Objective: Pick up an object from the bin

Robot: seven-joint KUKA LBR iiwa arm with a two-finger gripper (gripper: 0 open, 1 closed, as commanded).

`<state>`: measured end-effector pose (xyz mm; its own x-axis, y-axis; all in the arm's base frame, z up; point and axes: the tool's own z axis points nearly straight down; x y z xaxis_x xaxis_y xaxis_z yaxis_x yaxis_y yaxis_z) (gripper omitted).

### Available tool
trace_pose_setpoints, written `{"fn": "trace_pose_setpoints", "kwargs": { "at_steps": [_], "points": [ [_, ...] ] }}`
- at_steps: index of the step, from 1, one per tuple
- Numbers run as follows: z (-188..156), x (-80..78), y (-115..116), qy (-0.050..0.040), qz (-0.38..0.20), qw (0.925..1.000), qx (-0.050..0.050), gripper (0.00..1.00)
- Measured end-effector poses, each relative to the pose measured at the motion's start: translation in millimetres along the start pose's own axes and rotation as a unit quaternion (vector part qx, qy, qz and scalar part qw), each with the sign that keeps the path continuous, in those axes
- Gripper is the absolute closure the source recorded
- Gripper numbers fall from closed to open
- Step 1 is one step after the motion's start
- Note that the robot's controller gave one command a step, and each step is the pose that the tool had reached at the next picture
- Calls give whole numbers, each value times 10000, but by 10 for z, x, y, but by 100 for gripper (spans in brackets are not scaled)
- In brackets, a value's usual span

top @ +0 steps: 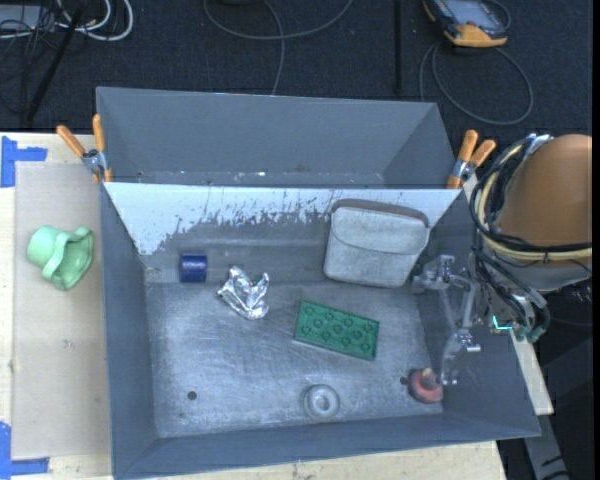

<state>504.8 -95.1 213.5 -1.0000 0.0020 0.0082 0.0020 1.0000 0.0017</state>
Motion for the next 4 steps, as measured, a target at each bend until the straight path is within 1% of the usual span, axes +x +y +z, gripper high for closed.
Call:
{"fn": "trace_pose_setpoints", "kwargs": {
  "at_steps": [1,2,3,4],
  "points": [
    [1336,-137,188,-52,-130,9999,5,0],
    [1408,-587,955,-84,-668,9977,6,0],
    [1407,-1193,976,-55,-1204,9927,12,0],
    [1359,-1222,978,-117,-1204,9927,16,100]
  ]
}}
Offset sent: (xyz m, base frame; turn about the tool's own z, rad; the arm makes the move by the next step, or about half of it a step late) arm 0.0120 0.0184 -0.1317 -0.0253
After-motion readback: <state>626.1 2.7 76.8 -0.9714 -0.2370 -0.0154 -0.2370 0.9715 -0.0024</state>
